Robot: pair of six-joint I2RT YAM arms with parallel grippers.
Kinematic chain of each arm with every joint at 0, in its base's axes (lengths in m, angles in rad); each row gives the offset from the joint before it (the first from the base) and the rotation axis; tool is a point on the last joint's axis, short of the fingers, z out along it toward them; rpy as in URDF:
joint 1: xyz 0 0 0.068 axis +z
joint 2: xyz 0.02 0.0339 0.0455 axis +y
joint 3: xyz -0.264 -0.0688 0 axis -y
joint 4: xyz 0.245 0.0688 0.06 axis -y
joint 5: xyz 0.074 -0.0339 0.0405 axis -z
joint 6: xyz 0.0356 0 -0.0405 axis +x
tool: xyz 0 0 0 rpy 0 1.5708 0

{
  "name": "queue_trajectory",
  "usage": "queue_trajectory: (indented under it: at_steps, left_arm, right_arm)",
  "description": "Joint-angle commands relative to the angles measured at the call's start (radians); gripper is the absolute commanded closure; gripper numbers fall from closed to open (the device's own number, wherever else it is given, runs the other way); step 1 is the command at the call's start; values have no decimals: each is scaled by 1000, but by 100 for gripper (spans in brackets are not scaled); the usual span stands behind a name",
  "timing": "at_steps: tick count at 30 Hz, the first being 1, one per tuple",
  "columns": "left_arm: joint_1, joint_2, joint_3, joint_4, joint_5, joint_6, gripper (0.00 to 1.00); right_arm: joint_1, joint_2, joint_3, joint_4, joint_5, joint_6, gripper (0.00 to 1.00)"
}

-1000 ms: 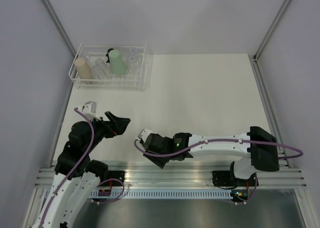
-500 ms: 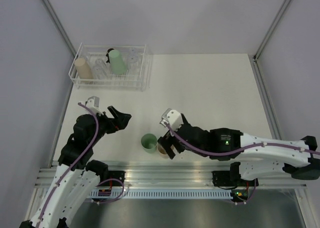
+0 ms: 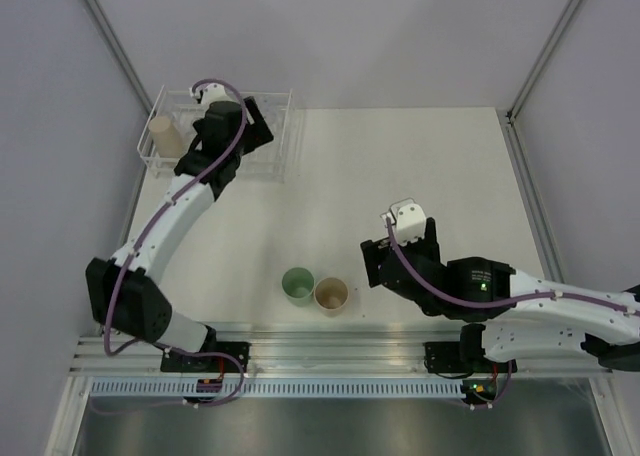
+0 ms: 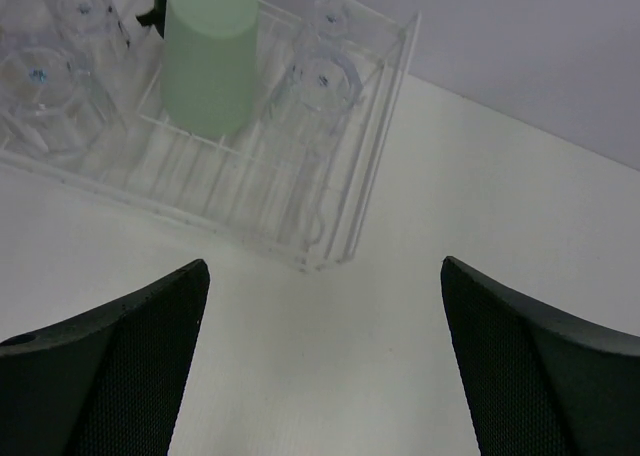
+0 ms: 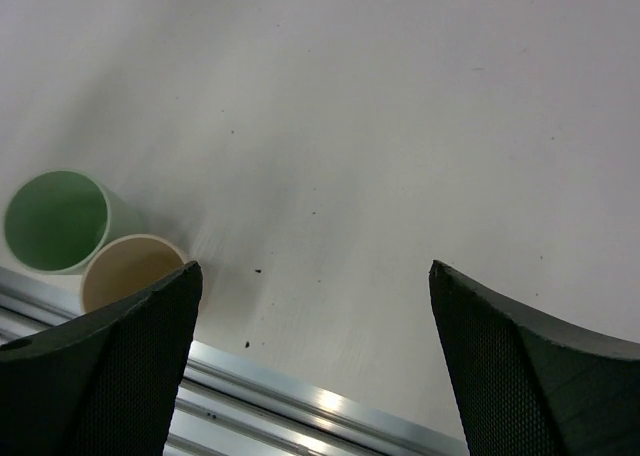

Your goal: Unload the cups from the dish rack

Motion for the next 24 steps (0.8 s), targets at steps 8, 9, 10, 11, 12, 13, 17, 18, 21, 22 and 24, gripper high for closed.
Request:
queue_trajectory:
  at_steps: [8, 9, 10, 11, 12, 13, 17, 18, 21, 22, 24]
  left_arm:
    - [98, 530, 534, -81, -34, 160, 0]
    - [106, 596, 595, -86, -31, 168, 0]
    - [109, 625, 622, -86, -20, 179, 0]
    - [112, 650, 670, -86, -5, 192, 0]
    - [118, 703, 691, -86, 28, 194, 0]
    - [121, 724, 711, -84, 42, 194, 0]
    - [127, 816, 789, -65, 99, 208, 0]
    - [127, 827, 794, -48, 122, 212, 0]
    - [129, 853, 794, -9, 168, 225, 0]
    - [127, 859, 795, -3, 168, 225, 0]
    - [130, 879, 800, 8, 165, 232, 0]
  right_arm:
    - [-18, -180, -93, -59, -4, 123, 2]
    - [-18, -183, -105, -59, -13, 133, 2]
    - [-18, -184, -111, -53, -24, 131, 2]
    - [-19, -184, -117, -50, -30, 131, 2]
    - [-18, -183, -127, -48, -42, 136, 2]
    - [-18, -183, -131, -45, -49, 137, 2]
    - [-18, -180, -142, -42, -76, 153, 2]
    - [-18, -183, -147, -45, -81, 154, 2]
    - [-18, -184, -157, -39, -87, 166, 2]
    - [-19, -183, -157, -39, -93, 166, 2]
    - [-18, -178, -154, -47, -98, 168, 2]
